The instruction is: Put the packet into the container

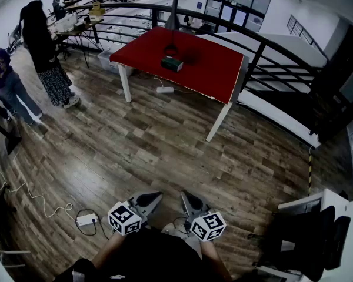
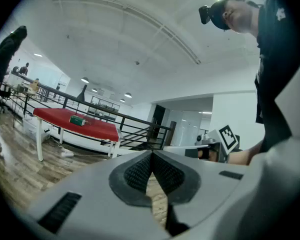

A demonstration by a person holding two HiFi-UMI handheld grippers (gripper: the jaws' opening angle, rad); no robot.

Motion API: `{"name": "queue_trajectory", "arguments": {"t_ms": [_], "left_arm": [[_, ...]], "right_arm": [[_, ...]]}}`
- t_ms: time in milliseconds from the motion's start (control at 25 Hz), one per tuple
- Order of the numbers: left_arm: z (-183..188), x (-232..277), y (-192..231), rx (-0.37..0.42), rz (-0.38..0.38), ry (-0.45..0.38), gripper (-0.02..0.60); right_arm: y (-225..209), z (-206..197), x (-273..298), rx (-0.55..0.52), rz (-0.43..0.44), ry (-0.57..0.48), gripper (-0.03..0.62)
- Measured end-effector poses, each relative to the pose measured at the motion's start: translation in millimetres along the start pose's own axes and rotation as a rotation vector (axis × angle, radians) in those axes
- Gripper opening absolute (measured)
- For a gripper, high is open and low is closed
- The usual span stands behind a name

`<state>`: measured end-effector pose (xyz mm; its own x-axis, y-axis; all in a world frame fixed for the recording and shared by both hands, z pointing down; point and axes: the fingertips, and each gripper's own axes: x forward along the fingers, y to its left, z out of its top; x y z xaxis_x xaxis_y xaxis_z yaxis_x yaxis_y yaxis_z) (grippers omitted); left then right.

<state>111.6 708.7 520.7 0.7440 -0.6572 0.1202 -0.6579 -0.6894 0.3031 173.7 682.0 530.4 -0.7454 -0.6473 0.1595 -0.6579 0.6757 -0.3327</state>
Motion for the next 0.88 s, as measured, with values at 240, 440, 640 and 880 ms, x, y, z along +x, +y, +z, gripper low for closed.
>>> {"name": "queue_trajectory", "arguments": {"t_ms": [240,440,640,880], "left_arm": [[-6.2,-4.5,-13.0,0.004,-0.030,0.049,0.008],[-1.7,4.0,-1.0,0.011,-0.006,0.055,0.008],[-0.4,17.8,27.1,0.003,0.009,0.062,0.008],[26.9,44.2,79.8,-0.011,0.021,0.018,0.008]], "right_arm": [[6.4,0.8,-2.1,0.014,0.004,-0.026,0.018],[-7.9,4.5,4.4,0.024,-0.002,-0.020,0.018],[-27.1,6.8,24.3,0.024,-0.007,-0.007,0.018],[-57.0,28.9,69.4,0.040,-0.010,-0.008,0.018]]}}
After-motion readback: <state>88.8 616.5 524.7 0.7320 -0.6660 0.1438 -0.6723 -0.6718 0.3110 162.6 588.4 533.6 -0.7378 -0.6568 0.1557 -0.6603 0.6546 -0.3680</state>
